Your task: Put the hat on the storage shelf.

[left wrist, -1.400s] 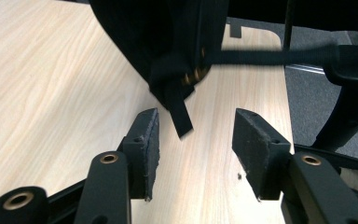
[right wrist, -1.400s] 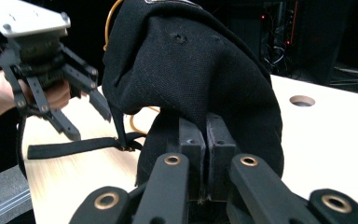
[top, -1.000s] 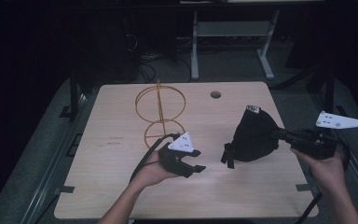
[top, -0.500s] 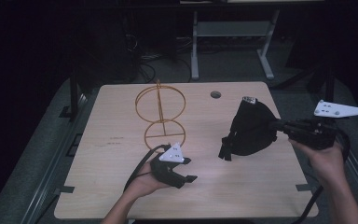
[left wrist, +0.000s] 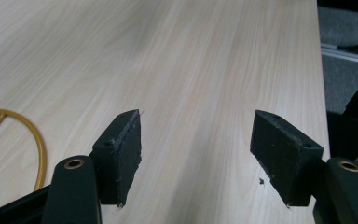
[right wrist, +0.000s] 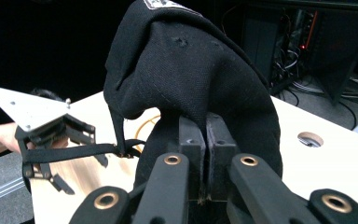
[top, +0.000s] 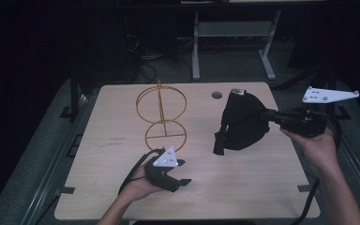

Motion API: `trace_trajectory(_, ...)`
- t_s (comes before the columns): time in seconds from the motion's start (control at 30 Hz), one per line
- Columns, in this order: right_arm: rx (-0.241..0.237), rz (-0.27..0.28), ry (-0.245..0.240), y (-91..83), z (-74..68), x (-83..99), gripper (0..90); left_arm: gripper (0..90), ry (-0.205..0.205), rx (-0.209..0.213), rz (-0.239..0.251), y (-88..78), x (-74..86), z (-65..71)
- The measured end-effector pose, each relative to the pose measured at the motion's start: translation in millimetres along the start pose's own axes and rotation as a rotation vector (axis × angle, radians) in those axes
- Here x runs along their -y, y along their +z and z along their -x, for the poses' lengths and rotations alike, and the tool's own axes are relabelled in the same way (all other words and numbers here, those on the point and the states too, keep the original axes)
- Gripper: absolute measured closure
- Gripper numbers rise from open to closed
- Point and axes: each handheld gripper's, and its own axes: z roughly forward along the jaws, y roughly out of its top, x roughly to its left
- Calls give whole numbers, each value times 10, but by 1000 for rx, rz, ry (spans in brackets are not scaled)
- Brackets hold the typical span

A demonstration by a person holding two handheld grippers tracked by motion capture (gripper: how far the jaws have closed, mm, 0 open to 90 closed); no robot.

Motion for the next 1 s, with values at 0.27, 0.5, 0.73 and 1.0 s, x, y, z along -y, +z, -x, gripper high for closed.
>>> trace_trajectory(0.27, -18, 2, -37, 154, -33, -281, 874, 321, 6, 6, -7, -2, 50, 76)
trace_trajectory(0.5, -30, 20, -71, 254, -91, -521, 874, 319, -3, 17, 5, -28, 44, 72)
trace_trajectory(0.73, -45, 15, -94, 378, -126, -706, 874, 308, -4, 5, 15, -45, 54, 32)
trace_trajectory(1.0, -65, 4, -120, 568, -182, -930, 874, 303, -36, 12, 20, -52, 86, -3)
